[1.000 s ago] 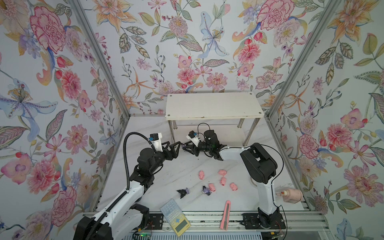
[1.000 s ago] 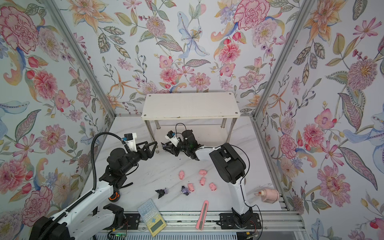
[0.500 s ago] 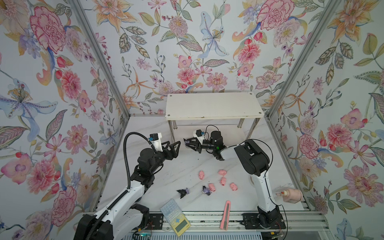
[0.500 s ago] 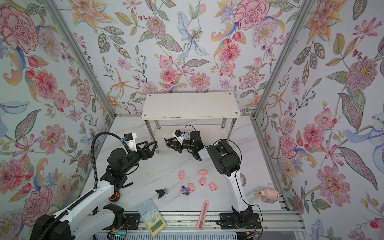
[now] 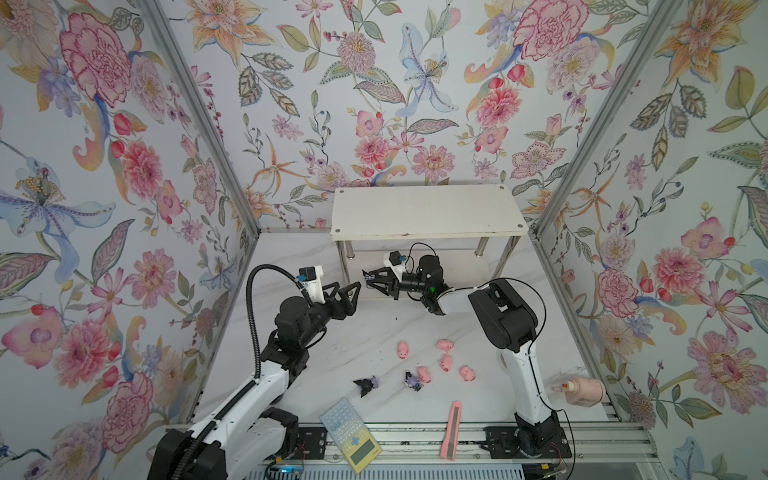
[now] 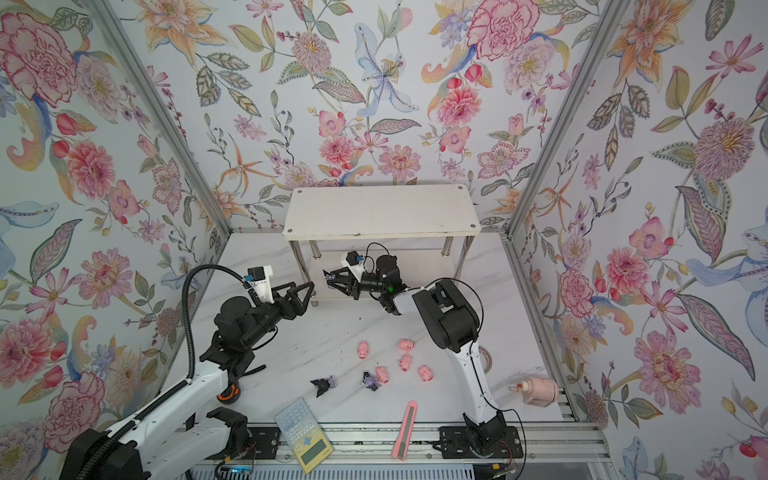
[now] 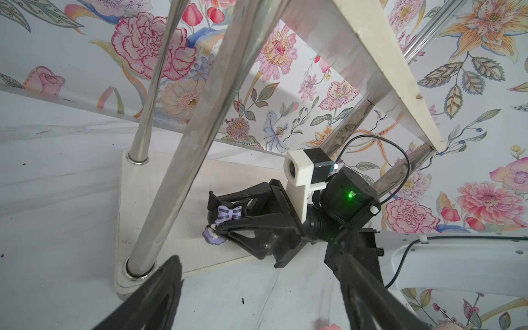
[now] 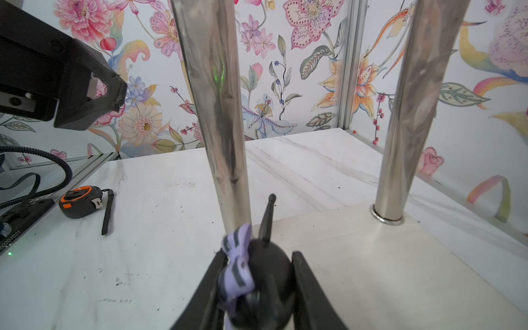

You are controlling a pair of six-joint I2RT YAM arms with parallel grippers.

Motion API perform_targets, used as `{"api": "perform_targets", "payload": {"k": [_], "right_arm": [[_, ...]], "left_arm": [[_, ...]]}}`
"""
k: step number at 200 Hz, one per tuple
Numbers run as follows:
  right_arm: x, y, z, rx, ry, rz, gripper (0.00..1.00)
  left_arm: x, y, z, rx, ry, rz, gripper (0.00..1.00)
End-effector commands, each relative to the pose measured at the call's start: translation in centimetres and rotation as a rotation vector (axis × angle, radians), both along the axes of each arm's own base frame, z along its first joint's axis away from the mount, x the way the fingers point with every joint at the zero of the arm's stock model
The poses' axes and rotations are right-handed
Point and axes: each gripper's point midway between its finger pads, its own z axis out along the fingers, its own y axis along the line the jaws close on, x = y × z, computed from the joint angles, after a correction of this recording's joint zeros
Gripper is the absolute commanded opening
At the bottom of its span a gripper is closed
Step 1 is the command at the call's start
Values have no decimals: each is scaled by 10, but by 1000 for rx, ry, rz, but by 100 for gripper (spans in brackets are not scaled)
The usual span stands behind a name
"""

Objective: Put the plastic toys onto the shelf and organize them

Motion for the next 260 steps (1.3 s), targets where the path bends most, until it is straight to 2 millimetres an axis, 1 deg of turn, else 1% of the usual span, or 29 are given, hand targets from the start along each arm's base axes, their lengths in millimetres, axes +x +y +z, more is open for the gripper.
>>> {"api": "perform_targets", "payload": {"k": [1,34,90,105,131,162,201,228,260], "right_arm": [[-3,11,2,-2,11,44,13],[0,17,1,-14,43,67,15],[10,26,-4,-45,94,57,13],[9,25,-4,-44,90,53,14],[2,24,-3,-40,65,56,18],[-1,21,-3,-34,54,43,23],[-3,19,-11,-49,107,43,24],[-4,16,-9,-39,97,25,24],[-4,14,-11,-45,106,14,28]], "left_arm": [[-1,4,13,-18,-46,4,87],[-3,4,12,-14,-44,0,87],[-6,10,16,0,-65,15,87],[-6,11,17,5,-67,16,87],[-7,12,17,10,-69,16,87],[-8,12,18,9,-72,15,87],[-8,14,15,8,-67,18,87],[-8,14,16,4,-67,20,87],[-7,14,15,0,-64,21,87]]}}
